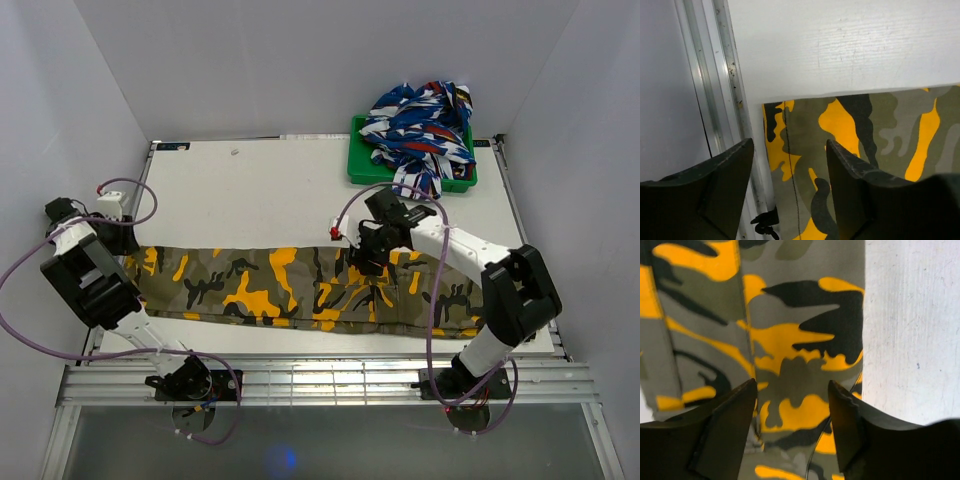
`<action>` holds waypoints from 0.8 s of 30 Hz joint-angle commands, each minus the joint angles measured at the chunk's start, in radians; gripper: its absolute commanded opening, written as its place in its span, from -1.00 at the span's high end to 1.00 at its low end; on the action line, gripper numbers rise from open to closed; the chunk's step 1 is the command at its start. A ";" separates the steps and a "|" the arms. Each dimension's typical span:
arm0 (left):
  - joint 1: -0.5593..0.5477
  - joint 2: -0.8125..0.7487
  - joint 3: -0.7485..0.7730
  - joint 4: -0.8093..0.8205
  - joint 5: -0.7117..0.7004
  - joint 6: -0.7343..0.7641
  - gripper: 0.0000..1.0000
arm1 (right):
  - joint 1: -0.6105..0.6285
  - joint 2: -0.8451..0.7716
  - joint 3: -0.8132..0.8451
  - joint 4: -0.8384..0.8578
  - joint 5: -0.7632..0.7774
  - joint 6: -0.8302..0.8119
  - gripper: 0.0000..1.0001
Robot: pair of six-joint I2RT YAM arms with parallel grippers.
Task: Fold and stack the trousers
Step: Fold the trousers
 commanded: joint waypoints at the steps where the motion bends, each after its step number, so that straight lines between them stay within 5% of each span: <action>1: 0.006 -0.022 0.002 0.004 0.009 0.002 -0.50 | -0.010 -0.132 0.007 -0.164 -0.065 -0.068 -0.33; 3: 0.005 -0.084 -0.010 -0.024 0.088 0.010 -0.87 | -0.009 -0.195 -0.014 -0.280 -0.102 -0.103 -0.30; 5: 0.003 -0.131 -0.018 -0.053 0.144 0.010 -0.96 | -0.006 -0.229 -0.034 -0.372 -0.135 -0.103 -0.22; 11: -0.009 -0.322 -0.168 -0.220 0.364 0.016 -0.96 | 0.039 -0.365 -0.255 -0.270 -0.048 -0.004 -0.11; 14: -0.056 -0.413 -0.240 -0.461 0.533 0.226 -0.96 | 0.040 -0.379 -0.306 -0.223 -0.034 0.010 -0.09; 20: -0.363 -0.571 -0.383 -0.583 0.574 0.332 -0.81 | 0.065 -0.366 -0.410 -0.121 0.038 0.004 -0.08; 24: -0.506 -0.628 -0.475 -0.468 0.502 0.245 -0.72 | 0.079 -0.356 -0.455 -0.052 0.078 0.009 0.06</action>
